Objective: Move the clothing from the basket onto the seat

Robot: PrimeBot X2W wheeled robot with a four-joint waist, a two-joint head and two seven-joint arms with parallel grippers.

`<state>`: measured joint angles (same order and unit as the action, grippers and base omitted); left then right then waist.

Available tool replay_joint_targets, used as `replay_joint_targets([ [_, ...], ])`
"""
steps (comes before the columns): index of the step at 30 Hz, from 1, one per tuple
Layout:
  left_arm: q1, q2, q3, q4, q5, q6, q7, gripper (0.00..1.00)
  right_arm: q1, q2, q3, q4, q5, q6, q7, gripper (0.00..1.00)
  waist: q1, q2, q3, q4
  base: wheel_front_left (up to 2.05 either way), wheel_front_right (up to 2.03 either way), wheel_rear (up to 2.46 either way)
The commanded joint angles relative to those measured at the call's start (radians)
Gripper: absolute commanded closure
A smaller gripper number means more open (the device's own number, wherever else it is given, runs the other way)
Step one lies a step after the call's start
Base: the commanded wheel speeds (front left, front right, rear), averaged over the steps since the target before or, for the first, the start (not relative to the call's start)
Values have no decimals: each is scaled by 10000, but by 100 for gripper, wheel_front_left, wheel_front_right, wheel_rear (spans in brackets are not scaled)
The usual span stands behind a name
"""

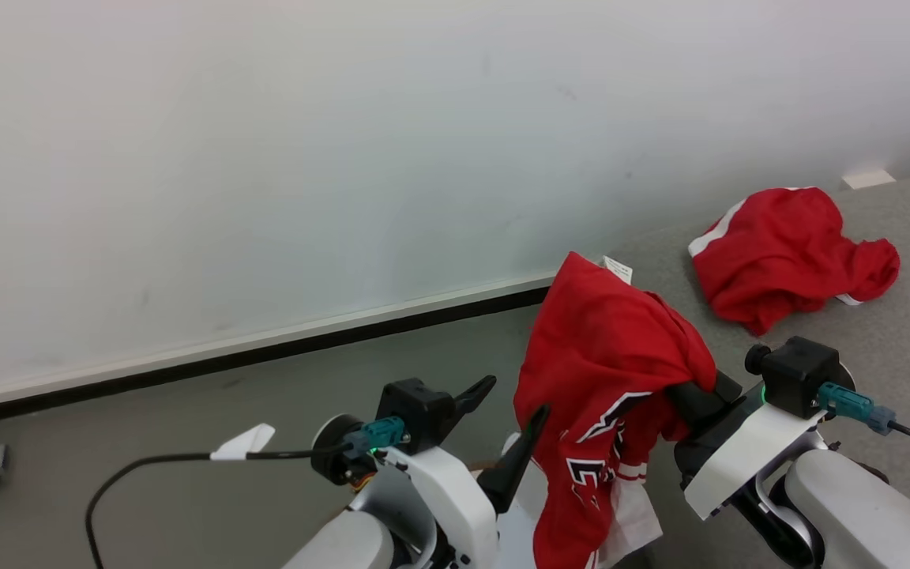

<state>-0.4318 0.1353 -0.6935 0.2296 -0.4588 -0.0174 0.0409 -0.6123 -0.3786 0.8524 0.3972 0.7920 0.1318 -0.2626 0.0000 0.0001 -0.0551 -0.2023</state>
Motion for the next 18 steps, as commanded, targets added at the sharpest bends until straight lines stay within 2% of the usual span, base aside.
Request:
replay_joint_targets([
  [1,-73,-6,-9,33,-53,-6,-63,0,-63,-79,-44,-22,-44,-22,-31,100,0,-1,97,-409,0,0,0],
  [10,-253,-102,-122,66,-72,7,-81,0,-154,-293,-332,-100,-62,-22,-31,100,0,-1,423,-1221,0,0,0],
  [15,-429,-162,-243,2,-13,-15,4,0,-250,-450,-830,44,28,-22,-31,100,0,-1,984,-1266,0,0,0],
  [18,-785,-161,-329,-136,177,-15,129,0,-675,-571,-1459,107,-88,-22,-33,100,0,-1,1875,-1076,0,0,0],
])
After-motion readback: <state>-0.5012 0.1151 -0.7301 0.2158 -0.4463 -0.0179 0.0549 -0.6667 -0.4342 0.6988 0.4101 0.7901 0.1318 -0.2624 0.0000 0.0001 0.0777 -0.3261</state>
